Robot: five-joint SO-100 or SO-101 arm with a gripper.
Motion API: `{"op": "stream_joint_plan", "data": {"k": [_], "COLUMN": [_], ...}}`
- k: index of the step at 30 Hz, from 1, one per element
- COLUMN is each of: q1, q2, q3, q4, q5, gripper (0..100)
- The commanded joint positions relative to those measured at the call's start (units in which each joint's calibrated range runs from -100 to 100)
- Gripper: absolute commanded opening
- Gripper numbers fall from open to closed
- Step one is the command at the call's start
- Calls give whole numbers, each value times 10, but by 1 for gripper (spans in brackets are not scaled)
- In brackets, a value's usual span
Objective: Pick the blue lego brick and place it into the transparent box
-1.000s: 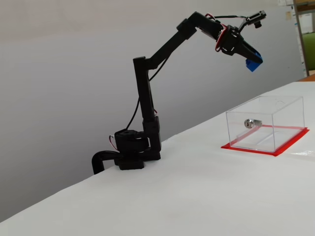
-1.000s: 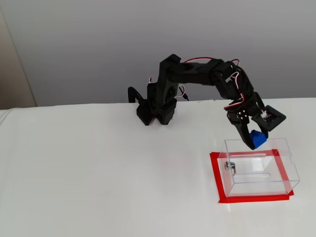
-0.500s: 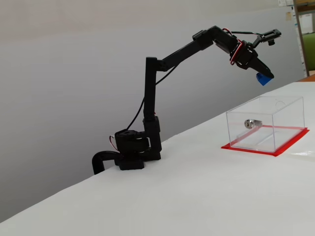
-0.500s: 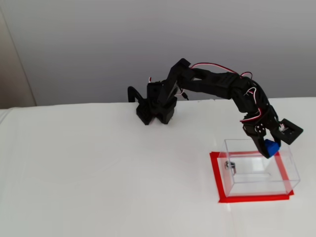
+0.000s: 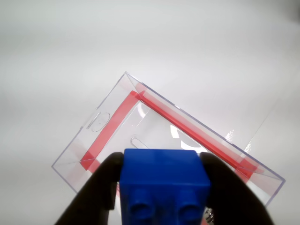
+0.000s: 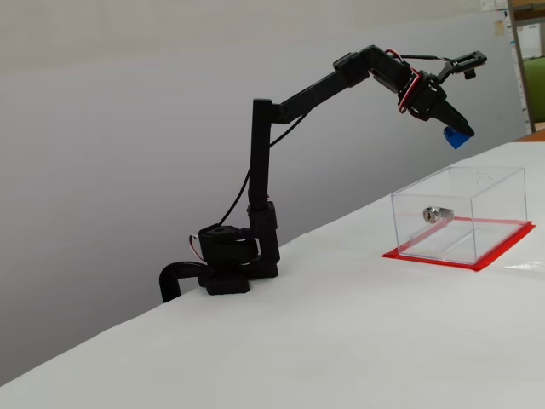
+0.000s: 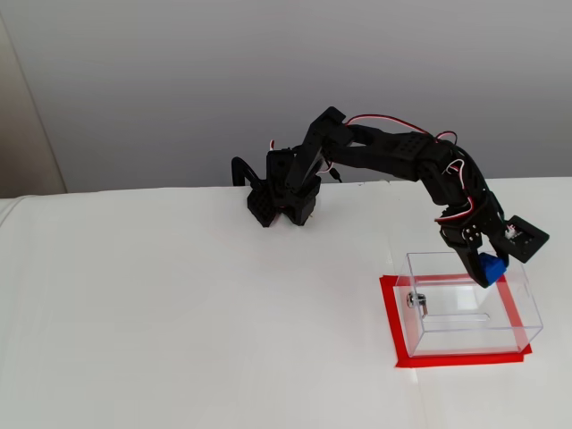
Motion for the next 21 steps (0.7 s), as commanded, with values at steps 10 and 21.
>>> {"op": "stream_joint_plan", "data": {"k": [10,21], "q1": [-1,-1], "q2": [-7,-7], "q3": [-14,-14], "q4": [-8,-8], "q5": [1,1], "gripper": [34,34]}}
